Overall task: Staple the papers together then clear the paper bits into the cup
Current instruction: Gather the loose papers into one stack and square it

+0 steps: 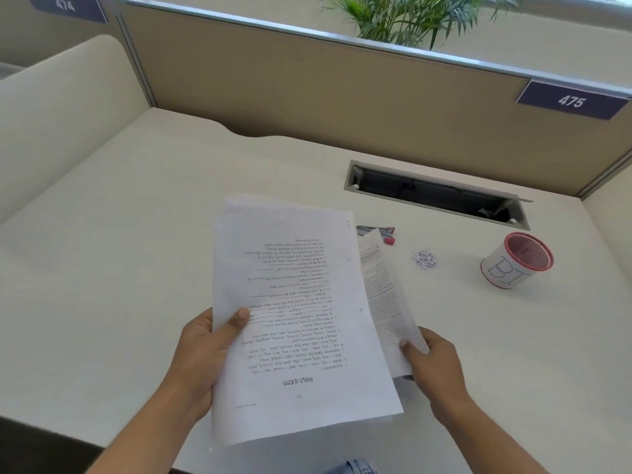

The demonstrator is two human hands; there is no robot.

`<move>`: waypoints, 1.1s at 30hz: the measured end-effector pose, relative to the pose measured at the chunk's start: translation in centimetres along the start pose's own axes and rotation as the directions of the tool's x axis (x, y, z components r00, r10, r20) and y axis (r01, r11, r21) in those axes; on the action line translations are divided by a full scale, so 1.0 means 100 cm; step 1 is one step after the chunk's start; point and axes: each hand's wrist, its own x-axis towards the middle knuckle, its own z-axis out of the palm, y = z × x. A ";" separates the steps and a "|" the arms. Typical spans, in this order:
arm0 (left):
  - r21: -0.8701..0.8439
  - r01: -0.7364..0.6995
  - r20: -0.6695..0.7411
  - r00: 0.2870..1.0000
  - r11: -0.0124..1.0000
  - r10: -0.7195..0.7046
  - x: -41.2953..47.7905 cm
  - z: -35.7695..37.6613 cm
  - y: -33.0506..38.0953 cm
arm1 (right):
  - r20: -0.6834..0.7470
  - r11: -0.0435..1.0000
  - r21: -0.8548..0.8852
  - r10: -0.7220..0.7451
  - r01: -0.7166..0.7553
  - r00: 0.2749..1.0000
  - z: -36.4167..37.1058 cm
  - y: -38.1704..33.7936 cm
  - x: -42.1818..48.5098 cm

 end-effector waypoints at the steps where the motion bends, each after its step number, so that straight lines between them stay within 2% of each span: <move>1: -0.013 0.011 0.011 1.000 1.000 -0.011 0.000 0.005 0.000 | 0.013 0.998 0.064 0.019 -0.020 1.000 -0.002 -0.002 -0.003; 5: -0.067 0.065 0.063 0.996 0.996 -0.060 0.000 0.024 0.000 | 0.103 0.944 0.310 0.081 -0.109 0.991 -0.009 -0.012 -0.020; 9: -0.075 0.074 0.085 0.994 0.994 -0.068 0.002 0.040 0.003 | 0.246 0.869 0.484 -0.016 -0.109 0.969 -0.017 -0.028 -0.045; 12: -0.067 0.087 0.103 0.991 0.994 -0.080 0.003 0.049 0.005 | 0.317 0.831 0.544 -0.071 -0.120 0.946 -0.018 -0.030 -0.053; 16: -0.064 0.105 0.140 0.986 0.992 -0.095 0.005 0.055 0.007 | 0.322 0.819 0.560 -0.079 -0.123 0.944 -0.020 -0.028 -0.054; 20: -0.033 0.061 0.193 0.980 0.998 -0.053 0.005 0.057 0.008 | 0.399 0.832 0.540 -0.122 -0.126 0.909 -0.030 -0.036 -0.054; 22: 0.005 0.032 0.224 0.974 0.999 -0.033 0.004 0.060 0.008 | 0.443 0.781 0.577 -0.052 -0.240 0.895 -0.036 -0.040 -0.047; 24: 0.047 0.030 0.244 0.969 0.998 -0.041 0.004 0.062 0.005 | 0.547 0.758 0.530 0.037 -0.380 0.836 -0.044 -0.045 -0.035; 25: 0.070 0.037 0.255 0.966 0.997 -0.054 0.004 0.063 0.004 | 0.590 0.770 0.502 0.028 -0.393 0.807 -0.046 -0.048 -0.029; 29: 0.167 0.082 0.311 0.941 0.983 -0.131 0.006 0.070 -0.004 | 0.599 0.877 0.400 -0.029 -0.268 0.800 -0.040 -0.053 -0.010; 33: 0.234 0.042 0.301 0.947 0.971 -0.113 0.015 0.076 -0.004 | 0.505 0.922 0.371 -0.101 -0.109 0.857 -0.033 -0.066 -0.001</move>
